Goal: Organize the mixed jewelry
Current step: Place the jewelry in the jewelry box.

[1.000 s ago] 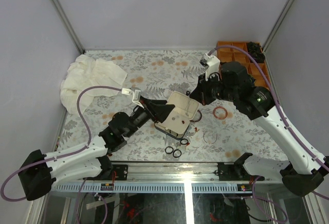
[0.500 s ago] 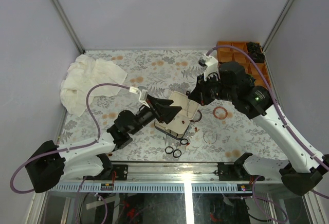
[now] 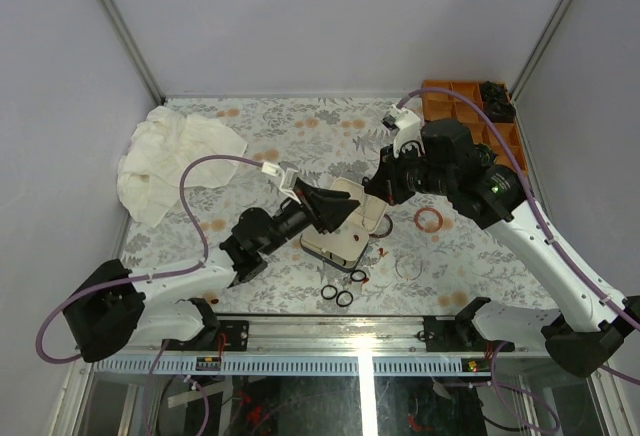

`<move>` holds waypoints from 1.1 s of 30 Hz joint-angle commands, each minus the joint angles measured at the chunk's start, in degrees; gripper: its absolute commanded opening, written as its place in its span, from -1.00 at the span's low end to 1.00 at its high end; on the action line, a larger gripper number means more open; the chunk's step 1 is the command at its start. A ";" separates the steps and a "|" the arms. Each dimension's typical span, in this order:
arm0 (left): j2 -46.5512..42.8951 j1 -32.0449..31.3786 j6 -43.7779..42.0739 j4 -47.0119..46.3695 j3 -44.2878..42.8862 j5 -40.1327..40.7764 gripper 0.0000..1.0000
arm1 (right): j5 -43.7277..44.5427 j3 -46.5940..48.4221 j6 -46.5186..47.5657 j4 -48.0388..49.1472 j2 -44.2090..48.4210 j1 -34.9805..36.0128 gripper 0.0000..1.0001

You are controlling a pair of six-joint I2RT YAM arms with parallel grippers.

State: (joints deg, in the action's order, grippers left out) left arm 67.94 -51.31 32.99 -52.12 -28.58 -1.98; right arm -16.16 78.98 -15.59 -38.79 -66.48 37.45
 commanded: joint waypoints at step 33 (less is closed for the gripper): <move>5.71 0.37 1.88 -8.39 -4.07 -2.75 -0.66 | -1.17 0.35 0.42 1.16 0.73 0.25 -1.00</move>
State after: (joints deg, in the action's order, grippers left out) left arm 73.12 -51.31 34.98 -54.98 -30.35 -4.14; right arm -16.16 78.98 -15.51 -38.76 -66.50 37.45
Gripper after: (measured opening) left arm 0.232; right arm 0.011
